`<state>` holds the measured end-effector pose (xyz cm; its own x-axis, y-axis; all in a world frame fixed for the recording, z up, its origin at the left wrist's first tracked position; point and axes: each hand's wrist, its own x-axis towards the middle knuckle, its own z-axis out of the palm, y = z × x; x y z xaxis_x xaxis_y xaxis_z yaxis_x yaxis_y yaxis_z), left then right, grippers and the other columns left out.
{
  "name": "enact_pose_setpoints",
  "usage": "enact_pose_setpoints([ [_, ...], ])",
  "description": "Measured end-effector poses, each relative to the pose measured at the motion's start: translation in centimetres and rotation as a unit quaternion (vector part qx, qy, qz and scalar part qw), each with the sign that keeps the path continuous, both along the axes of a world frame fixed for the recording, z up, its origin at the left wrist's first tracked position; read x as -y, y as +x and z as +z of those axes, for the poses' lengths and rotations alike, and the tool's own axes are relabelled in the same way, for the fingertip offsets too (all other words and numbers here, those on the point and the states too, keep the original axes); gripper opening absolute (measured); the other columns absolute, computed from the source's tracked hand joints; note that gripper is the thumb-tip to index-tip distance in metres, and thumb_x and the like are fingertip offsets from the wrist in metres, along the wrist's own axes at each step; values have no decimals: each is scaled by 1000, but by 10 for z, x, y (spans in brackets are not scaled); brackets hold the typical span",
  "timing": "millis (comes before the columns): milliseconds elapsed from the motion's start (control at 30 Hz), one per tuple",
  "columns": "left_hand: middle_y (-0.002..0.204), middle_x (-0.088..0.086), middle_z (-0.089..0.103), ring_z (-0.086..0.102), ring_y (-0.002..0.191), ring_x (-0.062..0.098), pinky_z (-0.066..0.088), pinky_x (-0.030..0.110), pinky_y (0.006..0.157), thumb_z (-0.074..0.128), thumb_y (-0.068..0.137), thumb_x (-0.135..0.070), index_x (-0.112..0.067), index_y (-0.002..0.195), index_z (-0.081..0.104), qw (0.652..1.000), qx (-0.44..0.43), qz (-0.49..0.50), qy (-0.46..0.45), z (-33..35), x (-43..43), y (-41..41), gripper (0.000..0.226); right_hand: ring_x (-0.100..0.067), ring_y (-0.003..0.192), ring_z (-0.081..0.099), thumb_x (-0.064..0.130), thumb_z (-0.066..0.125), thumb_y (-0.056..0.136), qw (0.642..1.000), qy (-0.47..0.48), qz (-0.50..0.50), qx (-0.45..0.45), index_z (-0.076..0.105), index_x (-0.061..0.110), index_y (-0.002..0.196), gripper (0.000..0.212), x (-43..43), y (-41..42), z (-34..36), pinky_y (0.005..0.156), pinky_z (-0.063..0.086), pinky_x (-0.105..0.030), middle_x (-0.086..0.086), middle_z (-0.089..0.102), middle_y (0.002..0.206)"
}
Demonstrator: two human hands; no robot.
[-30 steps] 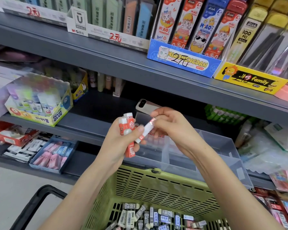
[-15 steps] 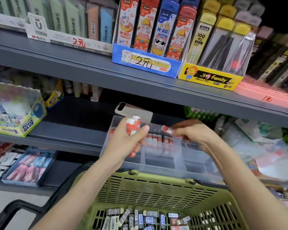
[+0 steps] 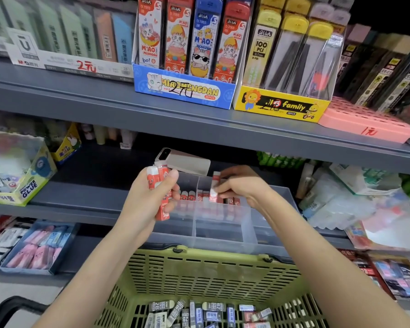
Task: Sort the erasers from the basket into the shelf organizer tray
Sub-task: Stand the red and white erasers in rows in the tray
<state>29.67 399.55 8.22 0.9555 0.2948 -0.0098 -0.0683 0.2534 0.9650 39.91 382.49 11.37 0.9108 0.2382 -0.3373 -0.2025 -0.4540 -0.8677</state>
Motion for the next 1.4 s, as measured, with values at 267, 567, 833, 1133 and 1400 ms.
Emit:
enact_pose_setpoints([
  [267, 68, 6, 59, 49, 52, 12, 37, 19, 41, 68, 69, -44, -12, 93, 53, 1000, -11, -3, -17, -3, -6, -4, 43, -21, 73, 65, 5, 75, 68, 972, -225, 50, 39, 63, 4, 76, 15, -32, 7, -20, 69, 53, -27, -8, 60, 76],
  [567, 62, 3, 58, 50, 50, 9, 31, 15, 34, 63, 73, -37, -8, 96, 52, 984, -37, -34, -170, 0, -2, -2, 38, -21, 93, 65, 23, 64, 82, 918, -348, 108, 153, 72, 9, 97, 22, -33, -4, -22, 80, 52, -28, -6, 70, 103],
  [833, 71, 8, 65, 46, 46, 7, 26, 13, 32, 54, 72, -56, -9, 103, 66, 986, -55, -123, -101, 0, -3, -5, 57, 1, 55, 50, 22, 61, 90, 970, 80, 192, 129, 70, 7, 98, 19, -46, -49, 4, 64, 43, -14, 8, 57, 57],
  [1133, 59, 4, 58, 52, 48, 10, 36, 17, 38, 63, 69, -53, -7, 85, 51, 986, -128, -31, -100, 10, -7, -7, 50, -13, 44, 58, 7, 69, 81, 986, 95, -98, 99, 65, 9, 63, 18, -4, -7, 8, 48, 52, -20, -4, 65, 53],
  [1400, 71, 14, 61, 62, 62, 22, 55, 29, 52, 43, 90, 9, 0, 87, 55, 952, -96, -60, -284, 17, -3, -9, 14, -12, 47, 59, 24, 66, 74, 955, -284, 25, 81, 70, 7, 65, 20, -18, 18, -26, 58, 49, -20, -4, 66, 57],
])
